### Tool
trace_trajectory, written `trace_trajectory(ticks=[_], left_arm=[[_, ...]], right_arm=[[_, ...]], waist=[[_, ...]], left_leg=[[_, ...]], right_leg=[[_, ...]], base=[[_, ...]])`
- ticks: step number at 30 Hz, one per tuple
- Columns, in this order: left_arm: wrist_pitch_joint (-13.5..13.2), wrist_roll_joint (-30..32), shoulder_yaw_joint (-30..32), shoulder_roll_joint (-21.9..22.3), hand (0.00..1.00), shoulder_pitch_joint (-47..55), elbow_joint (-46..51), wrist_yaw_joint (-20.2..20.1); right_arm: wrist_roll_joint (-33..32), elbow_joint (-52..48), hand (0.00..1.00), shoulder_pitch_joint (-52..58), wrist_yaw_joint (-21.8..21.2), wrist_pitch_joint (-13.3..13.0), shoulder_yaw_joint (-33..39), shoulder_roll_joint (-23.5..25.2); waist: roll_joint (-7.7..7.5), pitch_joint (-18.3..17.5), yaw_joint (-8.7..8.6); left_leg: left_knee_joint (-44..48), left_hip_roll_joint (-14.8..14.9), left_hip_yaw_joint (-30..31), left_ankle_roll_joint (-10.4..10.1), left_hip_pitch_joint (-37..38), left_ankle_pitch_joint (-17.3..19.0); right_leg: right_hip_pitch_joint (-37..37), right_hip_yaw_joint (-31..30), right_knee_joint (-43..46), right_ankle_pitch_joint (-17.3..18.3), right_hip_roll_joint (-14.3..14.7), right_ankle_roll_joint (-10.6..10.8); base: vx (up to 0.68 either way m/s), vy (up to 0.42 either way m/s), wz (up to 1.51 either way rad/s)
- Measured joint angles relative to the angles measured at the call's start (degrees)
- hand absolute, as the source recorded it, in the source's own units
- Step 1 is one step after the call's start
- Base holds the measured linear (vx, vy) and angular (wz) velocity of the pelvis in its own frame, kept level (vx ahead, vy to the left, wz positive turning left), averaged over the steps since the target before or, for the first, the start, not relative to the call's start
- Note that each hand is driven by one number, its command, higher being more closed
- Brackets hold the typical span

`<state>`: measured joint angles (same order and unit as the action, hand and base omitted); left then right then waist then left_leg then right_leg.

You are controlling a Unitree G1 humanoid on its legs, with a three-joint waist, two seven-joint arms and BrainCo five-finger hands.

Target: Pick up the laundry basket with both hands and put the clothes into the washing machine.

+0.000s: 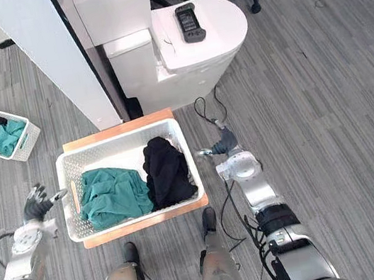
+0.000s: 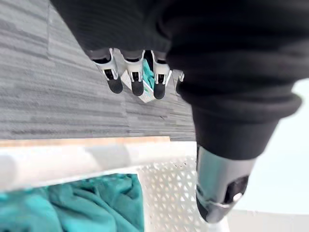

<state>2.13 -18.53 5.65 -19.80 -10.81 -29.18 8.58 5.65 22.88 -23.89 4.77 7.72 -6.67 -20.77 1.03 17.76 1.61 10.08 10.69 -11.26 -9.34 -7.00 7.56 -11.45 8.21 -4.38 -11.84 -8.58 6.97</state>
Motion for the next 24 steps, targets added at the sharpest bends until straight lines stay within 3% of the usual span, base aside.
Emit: trace_trajectory(ticks=[5,24], left_arm=[[-0.3,-1.6,-3.3,2.0,0.0,-3.5,1.0,2.6],[2.8,3.0,-2.2,6.1,0.0,-4.1,-8.1,7.0]], right_arm=[[3.3,5.4,0.0,-4.4,-0.4,1.3,-0.2,0.7],[4.6,12.4,0.0,-8.5,1.7,4.4,1.3,3.2]], waist=[[0.08,2.7,-0.01],[0.19,4.4,-0.65]], left_leg=[[1.0,0.2,-0.9,0.1,-0.4,0.2],[2.8,0.4,-1.5,0.2,-4.2,0.4]], right_leg=[[-0.8,-1.2,0.4,-0.3,0.1,-0.2],[-4.6,-1.6,0.8,-1.1,0.2,-0.7]], base=[[-0.04,-0.009,-0.09],[-0.03,-0.01,-0.02]])
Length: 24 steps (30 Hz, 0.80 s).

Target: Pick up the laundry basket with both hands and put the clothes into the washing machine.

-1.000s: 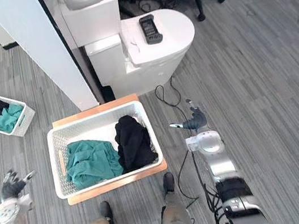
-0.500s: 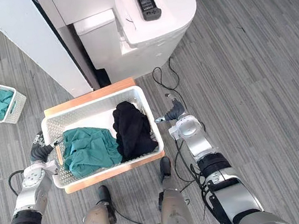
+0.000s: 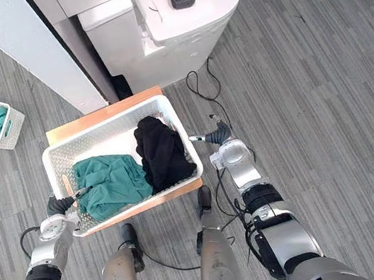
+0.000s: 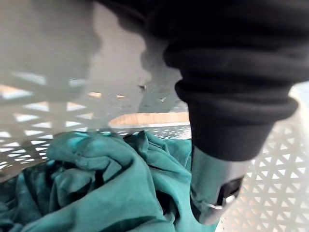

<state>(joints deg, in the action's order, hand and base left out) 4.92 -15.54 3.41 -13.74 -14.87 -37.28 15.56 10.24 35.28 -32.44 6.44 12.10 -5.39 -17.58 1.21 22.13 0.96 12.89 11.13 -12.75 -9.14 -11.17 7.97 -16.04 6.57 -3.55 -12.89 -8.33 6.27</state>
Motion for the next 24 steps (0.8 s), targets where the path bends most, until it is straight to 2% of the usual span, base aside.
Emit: trace_trajectory(ticks=[11,15,17,20,24], left_arm=[[-0.1,2.3,0.0,0.6,0.0,-0.2,-1.2,1.6],[-0.1,2.4,0.0,0.5,0.0,-0.5,-1.2,1.6],[-0.1,2.4,0.0,0.5,0.0,-0.7,-0.5,1.6],[-0.1,3.5,0.0,0.5,0.0,-0.6,0.5,1.7],[-0.1,4.6,0.0,0.5,0.0,-0.3,1.2,2.8]], right_arm=[[1.2,-1.5,0.0,0.1,1.2,0.9,-1.1,1.3],[1.4,-6.0,0.0,0.3,1.2,0.8,-5.1,2.0],[1.3,-9.7,0.0,1.1,1.2,0.8,-5.3,5.4],[1.3,-14.0,0.0,2.3,2.1,0.6,-5.5,7.5],[1.4,-16.9,0.0,3.4,2.6,0.5,-5.6,7.4]], waist=[[-0.12,0.8,0.33],[-0.33,0.9,0.45],[-0.7,1.2,0.89],[-1.25,1.5,1.32],[-1.67,1.7,1.3]], left_leg=[[-0.1,0.0,0.0,0.0,-0.1,-0.1],[-0.1,0.2,0.0,-0.1,-0.2,-0.1],[-0.2,0.3,0.2,-0.2,-0.3,-0.2],[-0.1,0.3,0.3,-0.2,-0.4,-0.2],[-0.2,0.3,0.3,-0.2,-0.4,-0.2]], right_leg=[[-0.2,0.0,0.0,-0.1,0.0,0.1],[-0.2,0.0,0.0,-0.1,0.1,0.1],[-0.2,0.2,0.0,-0.1,0.3,0.1],[-0.2,0.2,0.0,-0.1,0.2,0.2],[-0.3,0.1,0.0,-0.1,0.3,0.2]], base=[[0.0,0.0,0.0],[0.0,0.0,0.0],[0.0,-0.003,0.02],[0.0,0.0,0.01],[0.0,0.0,0.0]])
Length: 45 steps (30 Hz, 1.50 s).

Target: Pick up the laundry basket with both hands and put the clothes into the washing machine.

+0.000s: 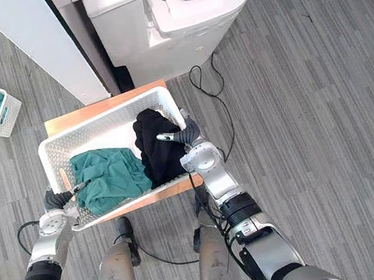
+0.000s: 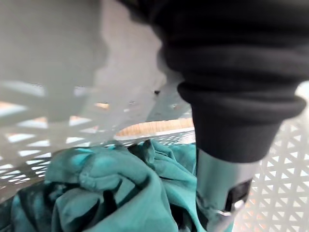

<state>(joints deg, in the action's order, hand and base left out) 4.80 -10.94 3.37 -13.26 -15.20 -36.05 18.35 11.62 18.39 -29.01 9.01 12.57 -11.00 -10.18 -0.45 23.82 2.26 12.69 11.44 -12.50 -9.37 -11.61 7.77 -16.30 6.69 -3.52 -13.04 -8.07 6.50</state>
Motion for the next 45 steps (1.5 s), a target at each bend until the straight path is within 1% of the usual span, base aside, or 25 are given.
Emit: trace_trajectory(ticks=[7,11,16,21,23,24,25,31,37,43,45], left_arm=[[0.0,0.9,0.5,-0.2,0.0,0.2,1.5,0.3],[0.0,1.9,0.5,-0.2,0.0,0.2,1.7,0.3],[0.0,2.2,-0.4,-0.3,0.0,-1.1,1.8,0.3],[0.0,2.0,-2.3,-1.1,0.0,-2.1,1.7,0.2],[0.0,1.9,-2.9,-1.1,0.0,-2.3,1.6,0.2],[0.0,1.5,-3.0,-1.1,0.0,-2.5,1.7,0.2],[0.0,1.5,-3.0,-1.2,1.0,-2.6,1.7,0.2],[0.0,1.0,-3.3,-1.3,1.0,-3.3,1.7,0.2],[1.2,1.2,-3.3,-1.5,1.0,-2.8,1.6,1.5],[1.4,2.3,-3.5,-1.5,1.0,-2.1,1.7,1.5],[1.9,2.7,-3.7,-1.4,1.0,-2.0,1.6,1.5]], right_arm=[[0.2,-2.0,0.0,1.6,-0.1,-0.1,-0.3,0.1],[2.3,-0.5,0.0,1.5,-0.2,-0.2,-0.2,0.0],[4.2,12.9,0.0,-2.7,-0.5,-0.2,1.1,-0.4],[4.2,20.6,0.0,-8.2,-1.3,-0.4,1.1,-1.0],[4.1,22.2,0.0,-9.6,-1.5,-0.4,1.1,-1.3],[4.1,22.8,1.0,-10.2,-1.5,-0.5,1.1,-1.4],[4.1,23.0,1.0,-10.5,-1.5,-0.5,1.1,-1.4],[4.0,23.1,1.0,-11.0,-1.5,-0.4,1.0,-1.5],[4.0,22.7,1.0,-10.6,-1.3,-0.4,0.5,-1.4],[4.0,20.8,1.0,-8.8,-1.3,-0.4,0.4,-1.3],[4.0,20.7,1.0,-7.8,-1.3,-0.4,0.3,-1.2]], waist=[[-0.93,0.5,0.04],[-1.18,0.6,0.08],[-1.43,0.8,0.12],[-1.76,0.9,0.3],[-1.76,1.0,0.53],[-1.76,1.0,0.53],[-1.76,1.0,0.53],[-1.76,1.0,0.58],[-1.76,1.0,0.59],[-1.77,1.0,0.53],[-1.77,1.0,0.4]], left_leg=[[0.0,0.0,0.1,0.0,-0.1,0.0],[0.0,0.0,0.2,0.0,-0.3,-0.1],[-1.3,-0.6,1.5,0.1,-0.4,-1.3],[-1.8,-0.7,1.6,0.1,-0.3,-2.1],[-1.9,-0.7,1.6,0.1,-0.6,-2.3],[-2.0,-0.7,1.6,0.1,-0.9,-2.5],[-2.0,-0.7,1.7,0.1,-1.0,-2.6],[-3.1,-0.7,1.7,0.0,-1.0,-3.7],[-3.7,-0.8,1.5,-0.1,-0.3,-3.8],[-3.6,-0.8,1.4,-0.1,0.1,-3.9],[-3.8,-0.7,1.4,-0.1,1.0,-3.8]], right_leg=[[0.0,-0.1,0.1,-0.1,0.0,0.2],[0.0,0.0,0.3,-0.1,0.0,0.2],[-0.1,0.7,0.6,-0.2,-0.5,0.2],[-0.3,0.6,0.8,-0.4,-0.7,0.6],[-0.8,0.4,1.2,-0.4,-0.7,0.7],[-1.2,0.4,1.3,-0.4,-0.7,0.7],[-1.3,0.4,1.4,-0.4,-0.7,0.7],[-1.9,0.6,1.9,-0.4,-0.7,0.7],[-1.7,0.4,1.9,-0.4,-0.7,0.7],[-1.4,0.4,1.8,-0.4,-0.6,0.7],[-0.4,0.4,1.4,-0.4,-0.5,0.7]], base=[[0.0,0.0,0.0],[0.0,0.0,0.01],[-0.01,0.003,0.11],[-0.01,0.004,0.03],[-0.04,0.001,-0.01],[0.0,0.0,0.0],[0.0,0.0,0.0],[0.0,0.0,0.01],[0.0,0.002,-0.01],[0.0,0.0,0.0],[0.0,0.0,0.0]])
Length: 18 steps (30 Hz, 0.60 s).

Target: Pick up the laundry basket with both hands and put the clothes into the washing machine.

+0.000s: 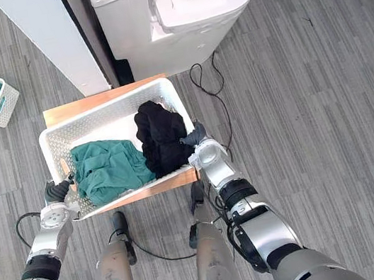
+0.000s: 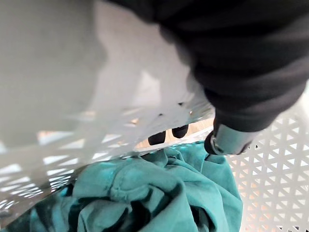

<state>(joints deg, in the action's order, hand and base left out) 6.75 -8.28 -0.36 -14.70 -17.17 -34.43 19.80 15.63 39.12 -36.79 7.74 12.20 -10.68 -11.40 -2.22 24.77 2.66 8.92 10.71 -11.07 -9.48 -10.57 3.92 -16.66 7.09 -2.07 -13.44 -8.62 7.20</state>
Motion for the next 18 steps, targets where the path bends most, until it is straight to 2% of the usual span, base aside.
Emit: trace_trajectory(ticks=[4,11,14,16,18], left_arm=[[0.4,1.3,-0.5,0.0,1.0,0.3,0.1,0.0],[2.2,2.3,-1.8,-0.6,1.0,5.2,4.5,-0.1],[3.1,2.4,-2.0,-0.6,1.0,10.2,8.3,-1.2],[4.1,2.4,-2.0,-0.5,1.0,14.3,11.2,-1.9],[4.2,2.3,-1.9,-0.5,1.0,17.0,12.9,-2.7]], right_arm=[[-0.1,-1.2,1.0,1.6,0.0,0.1,-0.6,0.0],[-2.5,-11.3,1.0,11.9,0.0,0.7,-1.6,-0.1],[-3.0,-16.9,1.0,17.3,0.0,0.8,-1.7,-0.2],[-4.0,-20.8,1.0,21.4,-0.3,0.8,-1.7,-0.4],[-4.3,-23.5,1.0,23.9,-1.1,0.8,-1.6,-0.5]], waist=[[0.0,0.0,-0.24],[-0.14,-0.2,-1.21],[-1.0,-1.0,-1.53],[-1.8,-3.7,-1.55],[-1.95,-6.0,-1.78]], left_leg=[[-0.1,0.0,-0.1,0.0,0.6,0.0],[-0.2,0.3,-0.4,-0.1,2.6,0.6],[-0.1,0.6,-0.7,-0.2,3.9,1.2],[-0.2,0.9,-1.1,-0.3,4.4,1.6],[-0.2,0.9,-1.5,-0.3,5.2,1.9]], right_leg=[[0.7,0.0,-0.3,0.0,0.0,0.0],[3.0,0.0,-1.6,0.0,0.5,0.0],[4.7,0.0,-2.5,0.0,0.9,-0.1],[4.8,-0.1,-2.5,0.1,1.1,-0.1],[5.4,-0.2,-2.5,0.1,1.1,-0.1]], base=[[0.0,0.0,0.0],[0.01,0.004,-0.02],[0.04,0.006,-0.05],[0.04,0.007,-0.08],[0.04,0.012,-0.06]])
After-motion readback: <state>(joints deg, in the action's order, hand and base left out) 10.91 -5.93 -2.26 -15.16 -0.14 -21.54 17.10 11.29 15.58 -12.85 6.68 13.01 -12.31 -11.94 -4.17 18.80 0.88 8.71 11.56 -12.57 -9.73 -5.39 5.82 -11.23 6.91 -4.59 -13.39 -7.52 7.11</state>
